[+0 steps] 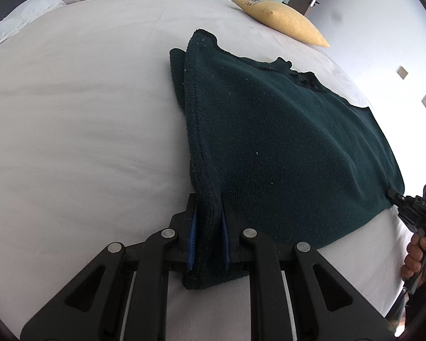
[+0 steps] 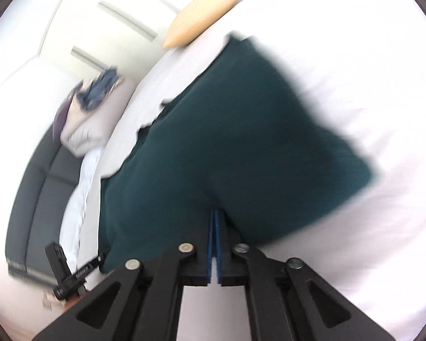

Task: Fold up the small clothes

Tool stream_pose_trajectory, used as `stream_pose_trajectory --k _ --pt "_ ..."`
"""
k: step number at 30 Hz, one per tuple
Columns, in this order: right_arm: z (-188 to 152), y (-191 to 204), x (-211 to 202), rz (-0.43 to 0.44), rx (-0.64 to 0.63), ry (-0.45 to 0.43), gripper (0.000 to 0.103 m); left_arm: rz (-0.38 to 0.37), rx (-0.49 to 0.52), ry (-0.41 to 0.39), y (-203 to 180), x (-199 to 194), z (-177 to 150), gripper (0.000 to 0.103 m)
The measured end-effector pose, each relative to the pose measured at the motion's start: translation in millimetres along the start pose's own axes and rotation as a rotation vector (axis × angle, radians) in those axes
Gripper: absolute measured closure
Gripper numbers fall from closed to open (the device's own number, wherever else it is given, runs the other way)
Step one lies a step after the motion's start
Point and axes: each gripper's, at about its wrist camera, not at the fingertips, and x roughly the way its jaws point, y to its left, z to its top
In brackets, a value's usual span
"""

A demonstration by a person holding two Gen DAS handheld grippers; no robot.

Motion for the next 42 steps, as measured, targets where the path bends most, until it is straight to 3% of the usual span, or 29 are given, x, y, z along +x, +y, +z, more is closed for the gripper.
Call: stream_pose_trajectory --k 4,6,11,14,17,19,22,23,28,31,32,34,39,42 --pt "0 -13 -29 -0.082 0.041 -0.066 0.102 -0.018 -0.018 -0.001 4 -3 1 0.089" --pt "0 -1 -38 -0.092 0.006 -0.089 0.096 -0.03 -0.06 0.006 9 -10 4 0.088" --pt "13 48 -41 -0.019 -0.12 -0.113 0.087 0.01 -0.041 -0.115 -6 -55 23 0.088" --pt "20 78 -14 0.087 -0.127 -0.078 0.081 -0.021 0.009 -0.146 -29 -61 39 0.088" --pt "23 110 25 0.154 -0.161 -0.012 0.08 -0.058 0.069 -0.136 -56 -41 57 0.088" --pt "23 129 50 0.176 -0.196 0.026 0.073 -0.096 0.079 -0.099 -64 -15 68 0.088" --pt "25 143 91 0.192 -0.193 0.092 0.072 -0.068 0.056 -0.012 -62 26 73 0.088" --pt "29 140 104 0.191 -0.174 0.107 0.072 -0.051 0.038 0.005 -57 36 69 0.088" --pt "55 111 137 0.156 -0.08 0.11 0.07 -0.103 -0.02 -0.028 -28 40 60 0.088" --pt "79 82 143 0.146 0.005 0.076 0.102 -0.111 -0.025 -0.035 -20 39 58 0.088" --pt "88 69 140 0.145 0.048 0.051 0.103 -0.112 -0.026 -0.039 -19 39 57 0.088" --pt "103 50 128 0.14 0.095 -0.02 0.103 -0.111 -0.031 -0.053 -17 38 55 0.089" --pt "127 12 91 0.007 0.174 -0.161 0.101 -0.112 -0.054 -0.075 -14 33 43 0.089" --pt "125 -7 63 -0.041 0.219 -0.24 0.087 -0.125 -0.076 -0.078 -8 26 36 0.089"
